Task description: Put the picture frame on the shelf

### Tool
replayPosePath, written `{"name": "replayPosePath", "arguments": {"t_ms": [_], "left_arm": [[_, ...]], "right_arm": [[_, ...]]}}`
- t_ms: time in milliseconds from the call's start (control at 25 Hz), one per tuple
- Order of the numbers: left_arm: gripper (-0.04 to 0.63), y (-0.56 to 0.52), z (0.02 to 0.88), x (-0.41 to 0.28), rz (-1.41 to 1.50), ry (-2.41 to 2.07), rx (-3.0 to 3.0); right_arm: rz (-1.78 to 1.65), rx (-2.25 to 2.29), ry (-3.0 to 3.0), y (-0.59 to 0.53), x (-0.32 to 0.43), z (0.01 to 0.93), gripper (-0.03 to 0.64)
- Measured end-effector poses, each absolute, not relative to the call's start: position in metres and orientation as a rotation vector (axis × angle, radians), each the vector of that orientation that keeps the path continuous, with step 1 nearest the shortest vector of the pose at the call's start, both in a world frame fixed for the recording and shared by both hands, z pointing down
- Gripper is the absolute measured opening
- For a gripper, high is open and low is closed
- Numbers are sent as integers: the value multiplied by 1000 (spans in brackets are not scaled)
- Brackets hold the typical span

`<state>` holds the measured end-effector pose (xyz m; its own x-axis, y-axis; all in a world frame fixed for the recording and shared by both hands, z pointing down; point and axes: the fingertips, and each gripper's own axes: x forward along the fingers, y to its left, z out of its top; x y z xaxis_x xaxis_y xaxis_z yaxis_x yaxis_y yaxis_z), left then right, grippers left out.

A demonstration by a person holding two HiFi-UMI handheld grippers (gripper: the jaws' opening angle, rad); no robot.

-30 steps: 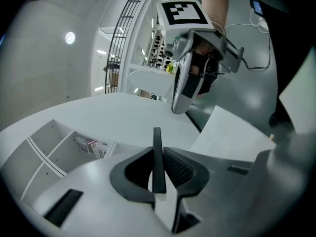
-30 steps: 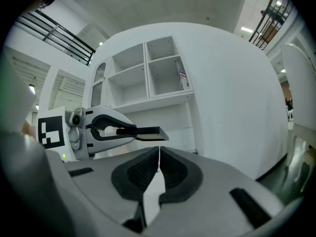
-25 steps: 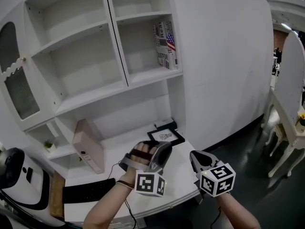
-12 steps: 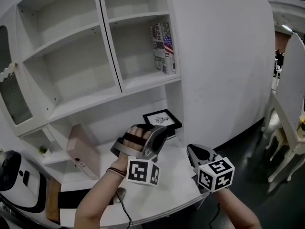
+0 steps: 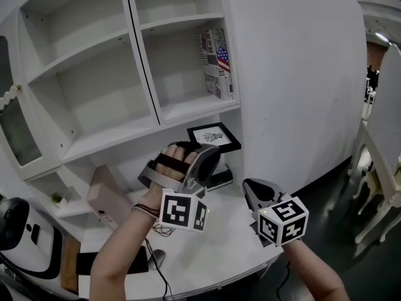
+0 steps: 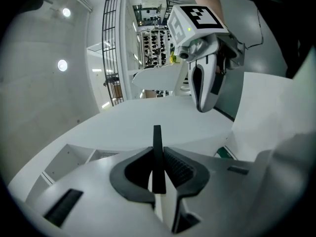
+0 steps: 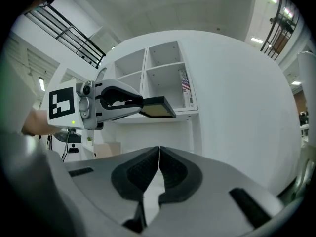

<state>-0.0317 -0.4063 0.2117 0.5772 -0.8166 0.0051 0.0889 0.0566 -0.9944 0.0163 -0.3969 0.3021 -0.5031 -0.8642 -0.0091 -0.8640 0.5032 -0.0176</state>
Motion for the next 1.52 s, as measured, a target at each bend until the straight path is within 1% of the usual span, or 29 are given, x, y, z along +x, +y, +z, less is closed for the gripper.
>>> {"name": "replayPosePath", "arguments": {"t_ms": [240,480,960,1520], "left_arm": [[66,-416,186,-33,-767,703,-1294],[66,-435,160,-32,-755,730,-1267],[66,-492,162,-30,-805,733,-1268],[66,-550,163,-36,-823,779,-1371]], "right_arm": [[40,-1529,2705,-407,11,276,2],[63,-1507,2725,-419,6,270,2],[60,-1483,2730,-449,5,266,2],[-10,-1532,2706,-477,24,274,2]]}}
